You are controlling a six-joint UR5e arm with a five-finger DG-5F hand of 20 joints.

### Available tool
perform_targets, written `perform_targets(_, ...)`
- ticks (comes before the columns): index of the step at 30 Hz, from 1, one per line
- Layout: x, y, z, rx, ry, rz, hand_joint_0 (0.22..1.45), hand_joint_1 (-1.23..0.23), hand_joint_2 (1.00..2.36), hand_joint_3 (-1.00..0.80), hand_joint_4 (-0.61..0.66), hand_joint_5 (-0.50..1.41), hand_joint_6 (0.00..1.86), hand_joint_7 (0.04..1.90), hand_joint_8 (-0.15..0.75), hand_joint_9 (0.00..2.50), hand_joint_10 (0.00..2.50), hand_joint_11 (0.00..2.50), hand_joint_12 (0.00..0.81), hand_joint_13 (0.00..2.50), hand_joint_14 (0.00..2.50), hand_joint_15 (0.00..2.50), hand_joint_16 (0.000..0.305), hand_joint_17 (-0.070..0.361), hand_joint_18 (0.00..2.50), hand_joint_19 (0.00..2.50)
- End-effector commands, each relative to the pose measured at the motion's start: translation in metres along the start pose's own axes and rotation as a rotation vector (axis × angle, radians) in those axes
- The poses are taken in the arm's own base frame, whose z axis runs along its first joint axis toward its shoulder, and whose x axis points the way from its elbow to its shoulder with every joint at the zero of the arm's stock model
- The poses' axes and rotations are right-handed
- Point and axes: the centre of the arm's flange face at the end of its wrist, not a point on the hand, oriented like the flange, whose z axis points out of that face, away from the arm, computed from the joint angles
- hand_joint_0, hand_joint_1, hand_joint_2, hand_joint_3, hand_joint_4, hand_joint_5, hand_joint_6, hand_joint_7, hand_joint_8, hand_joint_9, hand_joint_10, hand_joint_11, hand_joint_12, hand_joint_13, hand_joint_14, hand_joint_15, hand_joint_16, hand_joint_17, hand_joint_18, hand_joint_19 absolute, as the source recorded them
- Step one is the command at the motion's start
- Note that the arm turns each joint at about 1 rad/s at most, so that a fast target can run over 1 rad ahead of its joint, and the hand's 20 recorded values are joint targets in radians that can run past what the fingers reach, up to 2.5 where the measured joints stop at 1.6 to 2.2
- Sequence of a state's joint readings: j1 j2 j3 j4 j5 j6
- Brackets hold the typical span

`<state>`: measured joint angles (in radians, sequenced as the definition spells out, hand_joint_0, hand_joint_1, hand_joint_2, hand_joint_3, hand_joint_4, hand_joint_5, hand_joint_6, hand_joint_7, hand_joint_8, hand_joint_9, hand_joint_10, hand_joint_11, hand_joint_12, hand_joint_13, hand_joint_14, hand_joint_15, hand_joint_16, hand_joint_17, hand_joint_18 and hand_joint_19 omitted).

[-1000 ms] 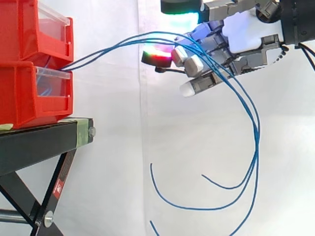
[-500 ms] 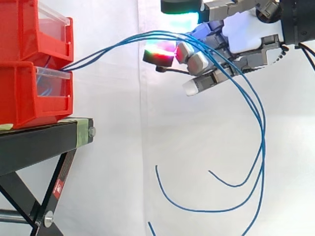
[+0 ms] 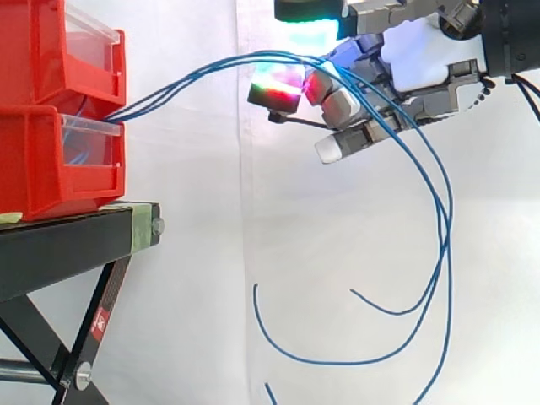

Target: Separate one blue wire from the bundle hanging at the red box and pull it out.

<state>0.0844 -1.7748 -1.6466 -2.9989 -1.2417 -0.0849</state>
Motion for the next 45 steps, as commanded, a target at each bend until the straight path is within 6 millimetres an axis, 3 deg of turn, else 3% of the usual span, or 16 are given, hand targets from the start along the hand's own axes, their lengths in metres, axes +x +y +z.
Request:
perform_targets(1,0.0001,-0.0004,-0.0001,0.001,0.001,-0.001,0.58,-0.75,1.02,-0.27,0.20,-0.16,0.86,0.99,0.389,1.19,0.02,1.17,0.474,1.26,0.03,1.04,0.050,0.111,0.85,0.48)
perform_targets(13,-0.0001,0.0003,0.0001,-0.001,-0.001,-0.001,0.56,-0.72,1.02,-0.15,0.18,-0.14,0.88,1.05,0.396,1.25,0.02,1.19,0.490,1.29,0.02,1.04,0.050,0.113,0.88,0.49)
perform_targets(15,-0.0001,0.0000,-0.0002,0.002,-0.001,-0.002,0.56,-0.72,1.02,-0.13,0.18,-0.14,0.89,1.05,0.424,1.28,0.02,1.20,0.516,1.32,0.02,1.03,0.055,0.123,0.92,0.46)
perform_targets(16,-0.0002,-0.0007,-0.0004,0.004,0.000,-0.002,0.56,-0.71,1.01,-0.12,0.19,-0.13,0.89,1.03,0.461,1.33,0.02,1.18,0.567,1.36,0.02,1.01,0.062,0.140,0.99,0.43)
perform_targets(22,-0.0002,-0.0010,-0.0007,0.007,0.000,-0.003,0.57,-0.69,1.01,-0.06,0.15,-0.11,0.89,1.06,0.484,1.39,0.02,1.16,0.598,1.39,0.02,0.99,0.067,0.151,1.05,0.39)
perform_targets(26,-0.0002,-0.0010,-0.0007,0.007,0.000,-0.003,0.53,-0.68,1.18,-0.05,0.05,-0.10,0.88,1.08,0.464,1.45,0.02,1.14,0.595,1.40,0.02,0.97,0.068,0.153,1.06,0.38)
perform_targets(31,-0.0003,-0.0004,-0.0006,0.007,0.000,-0.003,0.51,-0.67,1.31,-0.04,-0.06,-0.09,0.88,1.12,0.436,1.50,0.02,1.12,0.582,1.41,0.02,0.96,0.067,0.150,1.06,0.37)
perform_targets(36,0.0003,-0.0010,-0.0007,0.007,-0.002,0.006,0.51,-0.69,1.33,-0.02,-0.13,-0.09,0.87,1.12,0.403,1.54,0.02,1.09,0.571,1.36,0.02,0.89,0.064,0.143,1.03,0.35)
perform_targets(42,0.0012,-0.0003,-0.0007,0.007,0.000,0.007,0.51,-0.70,1.36,-0.03,-0.13,-0.08,0.87,1.14,0.405,1.53,0.02,1.08,0.567,1.28,0.02,0.85,0.063,0.142,1.00,0.35)
perform_targets(45,0.0011,-0.0010,-0.0009,0.008,0.000,0.007,0.50,-0.70,1.37,-0.03,-0.14,-0.08,0.87,1.14,0.412,1.34,0.02,1.03,0.578,1.19,0.02,0.84,0.065,0.147,0.96,0.36)
